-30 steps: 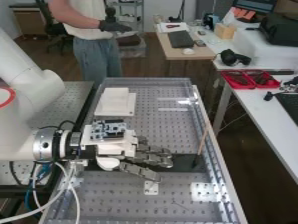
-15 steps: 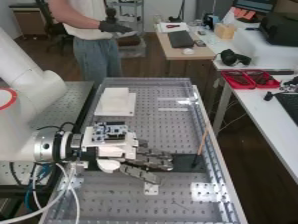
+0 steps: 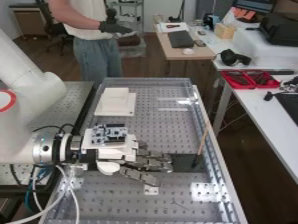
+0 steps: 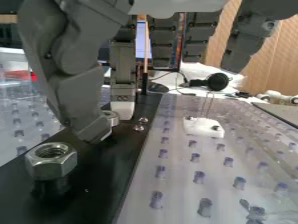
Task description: Grab the bearing and place it in the white container
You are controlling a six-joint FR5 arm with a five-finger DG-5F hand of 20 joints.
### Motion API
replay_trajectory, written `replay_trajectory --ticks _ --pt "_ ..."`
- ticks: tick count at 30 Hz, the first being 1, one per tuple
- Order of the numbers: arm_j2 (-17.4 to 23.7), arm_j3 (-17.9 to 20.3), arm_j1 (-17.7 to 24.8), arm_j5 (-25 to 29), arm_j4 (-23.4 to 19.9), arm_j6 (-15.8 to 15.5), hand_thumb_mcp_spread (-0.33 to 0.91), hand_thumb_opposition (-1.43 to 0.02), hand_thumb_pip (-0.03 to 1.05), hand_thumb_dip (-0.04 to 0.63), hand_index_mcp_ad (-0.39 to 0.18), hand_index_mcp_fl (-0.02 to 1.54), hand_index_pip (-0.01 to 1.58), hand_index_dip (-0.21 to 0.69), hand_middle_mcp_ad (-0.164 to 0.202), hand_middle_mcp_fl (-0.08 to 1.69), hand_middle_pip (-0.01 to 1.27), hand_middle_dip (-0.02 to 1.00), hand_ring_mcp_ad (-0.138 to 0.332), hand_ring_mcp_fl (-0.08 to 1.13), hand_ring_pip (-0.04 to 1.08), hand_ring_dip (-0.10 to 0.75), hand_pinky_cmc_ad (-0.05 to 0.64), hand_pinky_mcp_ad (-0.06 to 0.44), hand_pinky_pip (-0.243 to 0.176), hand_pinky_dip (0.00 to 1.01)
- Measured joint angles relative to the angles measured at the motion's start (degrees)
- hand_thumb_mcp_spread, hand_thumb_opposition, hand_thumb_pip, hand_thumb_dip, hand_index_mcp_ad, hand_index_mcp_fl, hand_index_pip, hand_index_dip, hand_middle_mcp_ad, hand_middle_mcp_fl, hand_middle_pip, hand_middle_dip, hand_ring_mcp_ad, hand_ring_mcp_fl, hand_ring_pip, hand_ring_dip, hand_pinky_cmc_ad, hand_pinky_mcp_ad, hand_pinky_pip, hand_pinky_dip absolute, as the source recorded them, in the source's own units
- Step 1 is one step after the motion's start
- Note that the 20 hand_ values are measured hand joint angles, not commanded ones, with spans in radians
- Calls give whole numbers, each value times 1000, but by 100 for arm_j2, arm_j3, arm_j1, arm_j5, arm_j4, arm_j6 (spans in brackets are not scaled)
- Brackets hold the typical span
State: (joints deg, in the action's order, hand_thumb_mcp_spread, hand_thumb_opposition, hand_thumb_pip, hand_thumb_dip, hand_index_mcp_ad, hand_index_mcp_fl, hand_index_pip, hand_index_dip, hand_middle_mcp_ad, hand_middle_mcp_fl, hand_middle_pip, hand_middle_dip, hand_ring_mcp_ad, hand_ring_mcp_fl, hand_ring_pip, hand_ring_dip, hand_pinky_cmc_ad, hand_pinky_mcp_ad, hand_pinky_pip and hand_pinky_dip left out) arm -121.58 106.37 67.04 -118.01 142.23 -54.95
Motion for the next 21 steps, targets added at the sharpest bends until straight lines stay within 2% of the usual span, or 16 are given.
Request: replay_trajectory --ticks 15,21 --pt "-82 -93 -13 -4 76 -4 414 -792 627 326 -129 105 1381 293 66 19 129 175 115 5 99 51 365 293 -59 178" --pt "-87 -93 -10 -35 8 48 414 -805 602 316 -127 138 1381 279 68 23 133 175 115 5 99 51 361 293 -59 178"
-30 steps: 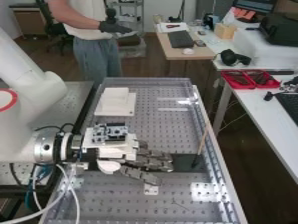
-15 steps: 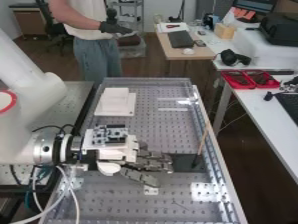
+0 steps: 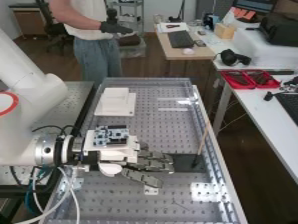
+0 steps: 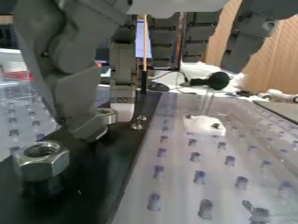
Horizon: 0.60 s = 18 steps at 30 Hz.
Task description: Grab the bearing and place it in the white container
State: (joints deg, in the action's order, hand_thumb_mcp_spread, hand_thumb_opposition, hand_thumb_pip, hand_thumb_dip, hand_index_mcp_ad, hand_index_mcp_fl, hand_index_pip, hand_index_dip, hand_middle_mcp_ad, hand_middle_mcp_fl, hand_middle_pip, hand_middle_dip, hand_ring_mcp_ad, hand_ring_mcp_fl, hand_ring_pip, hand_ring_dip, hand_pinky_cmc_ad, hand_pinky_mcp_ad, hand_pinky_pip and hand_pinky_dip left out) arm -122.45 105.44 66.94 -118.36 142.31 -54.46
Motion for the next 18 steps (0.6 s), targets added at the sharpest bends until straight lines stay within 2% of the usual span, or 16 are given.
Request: replay_trajectory --ticks 7,8,18 --pt "-12 -25 11 -16 9 -6 414 -805 593 316 -117 187 1381 267 68 19 133 175 115 5 96 51 361 290 -58 176" --pt "-13 -28 10 -16 14 -20 414 -798 593 314 -120 182 1381 267 68 19 133 175 115 5 99 51 361 290 -42 180" --pt "-18 -39 -7 -26 29 -25 408 -791 583 314 -115 222 1379 253 65 17 133 175 115 5 99 49 361 288 -42 180"
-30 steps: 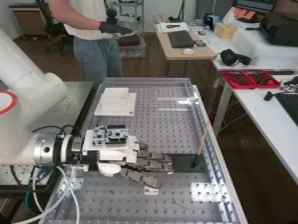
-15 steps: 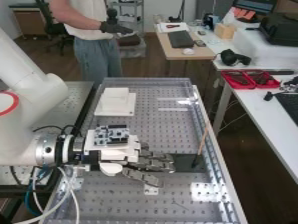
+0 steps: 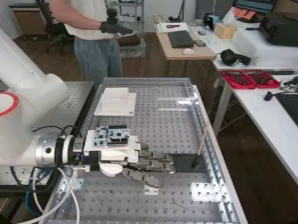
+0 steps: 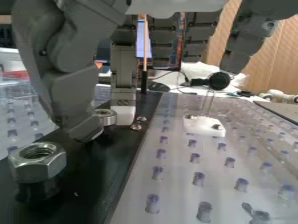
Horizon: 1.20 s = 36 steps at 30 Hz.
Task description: Grab the bearing and place it in the white container
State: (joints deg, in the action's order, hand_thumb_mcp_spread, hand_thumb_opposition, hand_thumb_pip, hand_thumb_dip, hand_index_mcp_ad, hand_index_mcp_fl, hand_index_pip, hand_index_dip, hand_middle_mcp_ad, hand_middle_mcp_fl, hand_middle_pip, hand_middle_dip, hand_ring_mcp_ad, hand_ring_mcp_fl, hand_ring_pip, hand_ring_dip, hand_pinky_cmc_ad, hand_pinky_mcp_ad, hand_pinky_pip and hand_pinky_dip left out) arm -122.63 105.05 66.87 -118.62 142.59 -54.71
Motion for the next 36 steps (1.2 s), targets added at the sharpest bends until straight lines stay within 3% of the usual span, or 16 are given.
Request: replay_trajectory --ticks 14,36 --pt "41 40 39 10 -36 -3 414 -819 583 314 -80 262 1375 234 65 38 133 175 117 5 94 59 365 288 -26 180" --pt "377 77 126 -48 183 -57 414 -826 579 316 -80 281 1361 234 65 49 133 175 115 5 93 59 365 288 -12 180"
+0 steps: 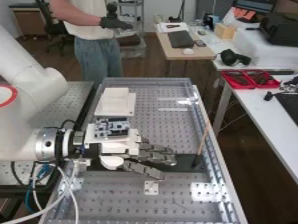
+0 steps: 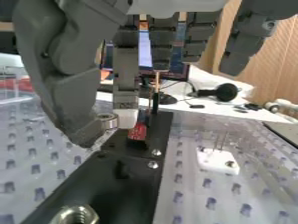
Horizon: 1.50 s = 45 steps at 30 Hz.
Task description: Grab the bearing and place it in the white container
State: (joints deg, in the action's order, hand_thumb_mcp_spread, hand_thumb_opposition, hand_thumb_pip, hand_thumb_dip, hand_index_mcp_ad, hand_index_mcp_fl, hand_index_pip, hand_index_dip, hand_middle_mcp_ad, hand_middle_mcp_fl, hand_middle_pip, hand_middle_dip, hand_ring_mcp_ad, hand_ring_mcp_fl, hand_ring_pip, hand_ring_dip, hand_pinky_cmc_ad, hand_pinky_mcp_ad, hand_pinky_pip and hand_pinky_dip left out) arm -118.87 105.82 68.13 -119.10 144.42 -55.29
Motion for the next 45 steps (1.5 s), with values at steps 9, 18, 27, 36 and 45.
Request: replay_trajectory --ticks 9,18,27,36,45 --pt "560 319 270 213 130 109 414 -826 579 314 -80 286 1360 234 65 49 133 175 113 5 96 59 365 288 -12 180" --pt "1188 836 836 835 184 256 414 -826 579 314 -80 286 1360 234 68 49 133 175 108 5 96 59 365 290 -12 180" --pt "1712 1320 1512 1642 124 430 412 -827 579 314 -79 286 1360 234 56 54 133 175 108 5 96 59 365 290 -12 180" --pt "2121 1787 2328 2630 -37 563 415 -827 579 314 -79 290 1363 234 56 79 133 175 105 2 96 59 365 290 -12 180" --pt "2385 2182 3191 3676 -305 697 415 -827 579 314 -80 298 1344 234 56 75 133 175 103 2 93 59 365 288 -12 180"
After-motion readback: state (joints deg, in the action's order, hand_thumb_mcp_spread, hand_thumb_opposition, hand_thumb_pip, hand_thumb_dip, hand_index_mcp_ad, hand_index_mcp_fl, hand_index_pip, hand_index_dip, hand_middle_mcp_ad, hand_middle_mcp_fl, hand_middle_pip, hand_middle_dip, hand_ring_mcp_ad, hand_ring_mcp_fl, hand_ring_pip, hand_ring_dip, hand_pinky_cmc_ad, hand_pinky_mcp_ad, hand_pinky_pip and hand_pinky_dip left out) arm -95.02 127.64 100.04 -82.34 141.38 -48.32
